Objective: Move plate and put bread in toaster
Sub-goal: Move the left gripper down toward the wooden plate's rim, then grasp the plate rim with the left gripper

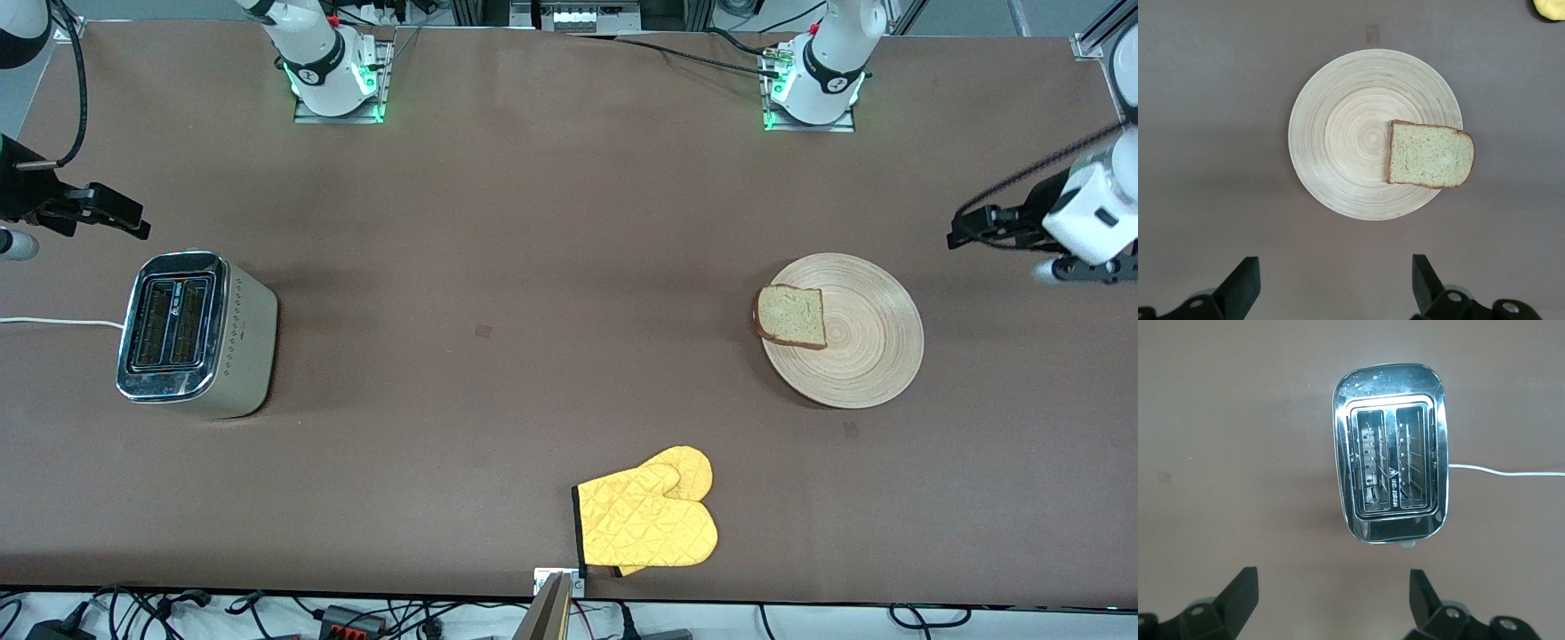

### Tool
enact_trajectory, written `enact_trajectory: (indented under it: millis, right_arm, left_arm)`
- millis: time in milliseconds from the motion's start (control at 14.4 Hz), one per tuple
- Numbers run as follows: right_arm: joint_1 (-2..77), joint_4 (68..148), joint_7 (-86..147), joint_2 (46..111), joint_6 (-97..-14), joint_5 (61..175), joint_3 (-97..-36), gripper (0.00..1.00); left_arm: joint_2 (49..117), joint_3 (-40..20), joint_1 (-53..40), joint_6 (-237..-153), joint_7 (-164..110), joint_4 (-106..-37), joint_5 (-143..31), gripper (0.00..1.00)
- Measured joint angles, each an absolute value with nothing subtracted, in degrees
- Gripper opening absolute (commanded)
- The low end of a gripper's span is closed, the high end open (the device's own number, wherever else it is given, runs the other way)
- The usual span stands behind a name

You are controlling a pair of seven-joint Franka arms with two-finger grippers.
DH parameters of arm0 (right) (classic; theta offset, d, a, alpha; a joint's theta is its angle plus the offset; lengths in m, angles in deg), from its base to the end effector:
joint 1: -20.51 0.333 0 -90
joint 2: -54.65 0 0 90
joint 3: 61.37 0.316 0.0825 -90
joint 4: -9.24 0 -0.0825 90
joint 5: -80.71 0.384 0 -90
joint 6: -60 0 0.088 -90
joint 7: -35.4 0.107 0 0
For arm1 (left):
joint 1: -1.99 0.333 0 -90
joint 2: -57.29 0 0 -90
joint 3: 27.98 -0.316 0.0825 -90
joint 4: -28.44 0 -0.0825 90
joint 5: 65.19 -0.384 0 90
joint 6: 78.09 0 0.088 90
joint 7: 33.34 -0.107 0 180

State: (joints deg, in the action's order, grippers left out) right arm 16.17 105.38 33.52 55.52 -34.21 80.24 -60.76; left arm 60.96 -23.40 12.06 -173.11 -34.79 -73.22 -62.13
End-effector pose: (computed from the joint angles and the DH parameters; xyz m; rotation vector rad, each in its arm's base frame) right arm 0.5599 -0.0374 0.5716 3.1347 -0.0493 -0.0771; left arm 0.5600 0.0495 0.5004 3.0588 0.1219 -0.2700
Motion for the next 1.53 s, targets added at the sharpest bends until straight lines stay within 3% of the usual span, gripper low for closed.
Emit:
enact_trajectory:
  millis: [624, 833, 1527]
  right_arm:
    - [16.1, 105.3, 33.5, 55.5, -34.2, 80.3, -60.8, 1.0]
    - [16.1, 105.3, 33.5, 55.5, -34.3, 80.3, -60.8, 1.0]
    - [16.2, 105.3, 33.5, 56.0, -38.2, 80.3, -60.3, 1.0]
  left_arm:
    - [80.0, -23.6, 29.2, -170.8, -52.7, -71.7, -42.0, 1.0]
    - [86.6, -23.6, 30.7, -170.9, -58.8, -69.9, -40.1, 1.0]
    - [95.7, -23.3, 33.1, -178.2, -72.0, -69.2, -36.9, 0.98]
